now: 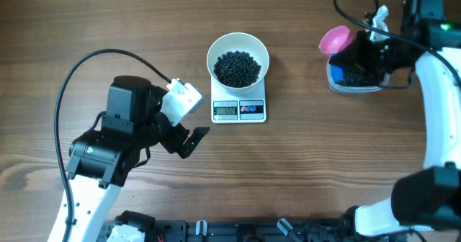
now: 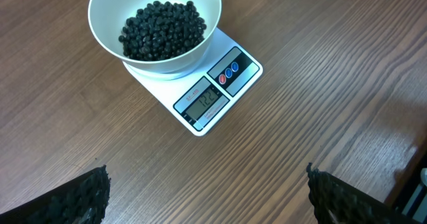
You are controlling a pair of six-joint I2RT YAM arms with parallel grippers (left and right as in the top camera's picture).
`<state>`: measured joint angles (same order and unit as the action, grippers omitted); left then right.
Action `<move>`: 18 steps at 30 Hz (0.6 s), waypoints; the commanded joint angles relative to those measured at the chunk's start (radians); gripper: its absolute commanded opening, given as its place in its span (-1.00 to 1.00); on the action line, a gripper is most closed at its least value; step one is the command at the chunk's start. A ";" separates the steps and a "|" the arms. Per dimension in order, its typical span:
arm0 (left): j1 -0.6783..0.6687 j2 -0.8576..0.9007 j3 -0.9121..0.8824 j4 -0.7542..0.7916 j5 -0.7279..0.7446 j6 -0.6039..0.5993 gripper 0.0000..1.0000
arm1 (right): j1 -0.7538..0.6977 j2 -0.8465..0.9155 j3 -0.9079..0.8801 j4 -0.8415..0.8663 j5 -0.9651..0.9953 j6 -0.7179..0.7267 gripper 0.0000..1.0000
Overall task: Scoop item into bowl and weigh 150g on scale
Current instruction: 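Move the scoop back to the bean tub and lower it in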
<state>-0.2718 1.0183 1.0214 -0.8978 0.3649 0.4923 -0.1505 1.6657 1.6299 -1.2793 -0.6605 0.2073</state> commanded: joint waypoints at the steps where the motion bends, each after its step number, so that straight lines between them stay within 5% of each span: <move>1: 0.007 0.003 0.023 0.002 0.009 -0.006 1.00 | -0.066 -0.103 0.000 -0.056 0.003 -0.050 -0.91; 6: 0.007 0.003 0.023 0.002 0.009 -0.006 1.00 | -0.171 -0.112 -0.157 0.022 -0.018 -0.078 -0.91; 13: 0.007 0.003 0.023 0.002 0.009 -0.006 1.00 | -0.406 -0.111 -0.560 0.414 -0.280 -0.090 -0.91; 18: 0.007 0.003 0.023 0.002 0.009 -0.006 1.00 | -0.397 -0.090 -0.669 0.647 -0.291 0.060 -0.91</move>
<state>-0.2718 1.0183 1.0229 -0.8974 0.3649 0.4923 -0.5568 1.5543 0.9783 -0.6903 -0.8993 0.1932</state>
